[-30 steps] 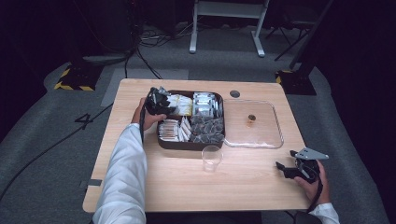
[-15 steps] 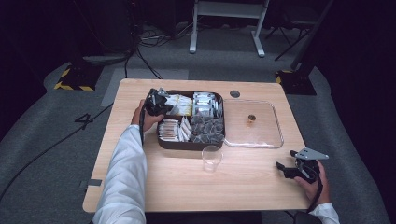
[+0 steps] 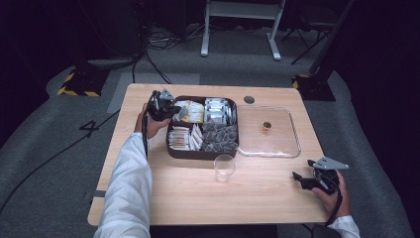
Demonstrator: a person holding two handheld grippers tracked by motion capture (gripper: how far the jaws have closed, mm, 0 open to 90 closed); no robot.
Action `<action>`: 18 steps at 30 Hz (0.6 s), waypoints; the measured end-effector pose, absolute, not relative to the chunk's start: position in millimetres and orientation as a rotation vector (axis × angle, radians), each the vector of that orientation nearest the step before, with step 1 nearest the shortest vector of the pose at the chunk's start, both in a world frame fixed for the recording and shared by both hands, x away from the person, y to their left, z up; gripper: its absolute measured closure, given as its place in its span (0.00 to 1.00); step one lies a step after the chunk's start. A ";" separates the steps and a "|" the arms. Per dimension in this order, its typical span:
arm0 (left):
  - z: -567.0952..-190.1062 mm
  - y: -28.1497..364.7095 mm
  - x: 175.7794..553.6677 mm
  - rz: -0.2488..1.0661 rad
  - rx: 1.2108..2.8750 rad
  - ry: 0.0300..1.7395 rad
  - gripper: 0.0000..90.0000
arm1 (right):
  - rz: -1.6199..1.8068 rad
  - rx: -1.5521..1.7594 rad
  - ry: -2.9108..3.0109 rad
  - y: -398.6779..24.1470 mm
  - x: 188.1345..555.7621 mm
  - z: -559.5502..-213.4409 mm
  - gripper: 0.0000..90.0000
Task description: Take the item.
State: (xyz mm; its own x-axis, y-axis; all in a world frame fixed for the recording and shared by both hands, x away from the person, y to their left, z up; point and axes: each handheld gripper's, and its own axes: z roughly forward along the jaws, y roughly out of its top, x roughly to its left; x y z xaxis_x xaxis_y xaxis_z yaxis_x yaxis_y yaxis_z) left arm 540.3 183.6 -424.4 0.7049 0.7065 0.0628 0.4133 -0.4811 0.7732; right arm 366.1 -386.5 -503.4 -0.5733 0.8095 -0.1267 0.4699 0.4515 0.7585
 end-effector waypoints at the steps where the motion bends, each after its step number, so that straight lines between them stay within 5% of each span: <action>1: -423.4 184.7 539.4 0.480 2.130 0.848 1.00 | 0.949 1.071 2.229 -386.6 366.1 -503.4 0.19; 18: -396.2 201.1 510.4 0.525 2.048 0.806 1.00 | 0.948 1.073 2.231 -386.8 366.3 -503.3 0.19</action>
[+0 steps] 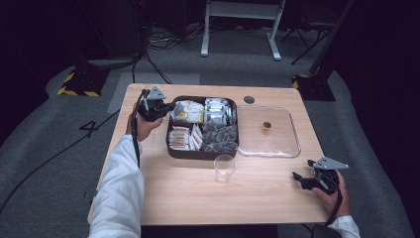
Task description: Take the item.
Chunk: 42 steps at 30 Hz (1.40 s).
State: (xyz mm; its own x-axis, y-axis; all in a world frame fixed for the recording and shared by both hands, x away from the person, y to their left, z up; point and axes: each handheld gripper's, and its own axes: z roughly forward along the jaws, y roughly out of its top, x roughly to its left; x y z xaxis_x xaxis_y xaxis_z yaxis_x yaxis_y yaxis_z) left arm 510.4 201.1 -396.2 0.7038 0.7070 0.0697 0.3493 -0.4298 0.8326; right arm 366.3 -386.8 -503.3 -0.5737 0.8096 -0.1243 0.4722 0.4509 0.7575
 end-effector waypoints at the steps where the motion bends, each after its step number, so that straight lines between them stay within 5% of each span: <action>1: -394.5 201.6 508.3 0.527 2.048 0.804 1.00 | 0.949 1.073 2.231 -386.8 366.4 -503.3 0.19; 42: -362.7 181.9 428.4 0.484 2.017 0.576 1.00 | 0.952 1.082 2.230 -387.1 366.9 -503.4 0.19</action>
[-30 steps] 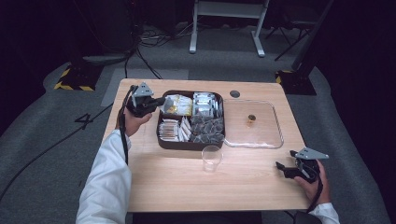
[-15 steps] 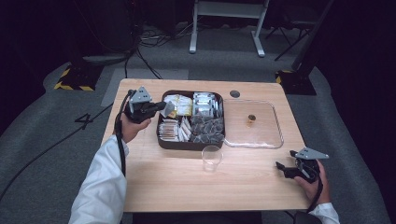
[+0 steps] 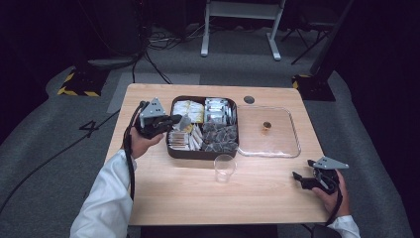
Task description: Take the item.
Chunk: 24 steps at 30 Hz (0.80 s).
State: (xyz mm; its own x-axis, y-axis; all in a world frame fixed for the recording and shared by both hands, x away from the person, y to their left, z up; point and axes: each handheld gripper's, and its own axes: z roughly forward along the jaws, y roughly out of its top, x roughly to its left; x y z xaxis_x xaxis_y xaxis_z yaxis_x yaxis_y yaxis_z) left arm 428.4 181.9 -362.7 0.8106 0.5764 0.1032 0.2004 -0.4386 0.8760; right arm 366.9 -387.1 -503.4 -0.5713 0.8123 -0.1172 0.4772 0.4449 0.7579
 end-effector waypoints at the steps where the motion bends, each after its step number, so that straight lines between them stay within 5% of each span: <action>1: -362.4 180.5 426.9 0.481 2.017 0.570 1.00 | 0.952 1.082 2.230 -387.1 366.9 -503.4 0.19; 24: -356.8 136.8 400.4 0.397 2.051 0.403 1.00 | 0.951 1.079 2.230 -387.0 366.7 -503.4 0.19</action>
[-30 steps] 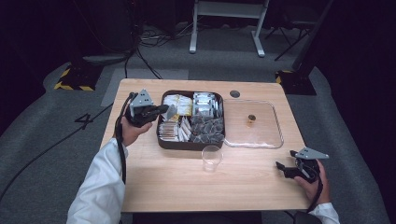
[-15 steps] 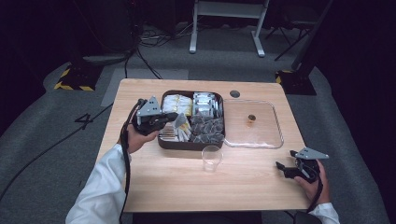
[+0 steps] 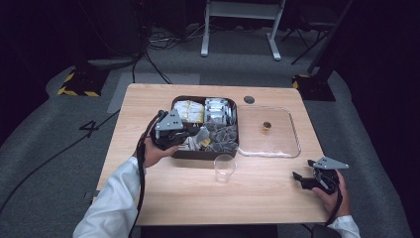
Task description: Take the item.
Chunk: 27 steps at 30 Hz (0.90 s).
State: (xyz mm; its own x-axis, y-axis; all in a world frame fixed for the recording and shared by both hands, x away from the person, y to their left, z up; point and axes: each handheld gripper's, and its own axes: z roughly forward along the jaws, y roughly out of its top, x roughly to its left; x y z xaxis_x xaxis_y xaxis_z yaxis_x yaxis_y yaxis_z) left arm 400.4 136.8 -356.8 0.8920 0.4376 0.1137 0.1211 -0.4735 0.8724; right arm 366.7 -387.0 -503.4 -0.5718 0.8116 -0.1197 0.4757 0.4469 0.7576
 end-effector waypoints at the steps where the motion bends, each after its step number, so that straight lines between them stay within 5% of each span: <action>1: -357.2 134.6 399.8 0.393 2.053 0.395 1.00 | 0.950 1.079 2.230 -387.0 366.7 -503.4 0.19; 27: -374.8 80.0 379.8 0.267 2.109 0.237 1.00 | 0.950 1.079 2.230 -386.9 366.5 -503.3 0.19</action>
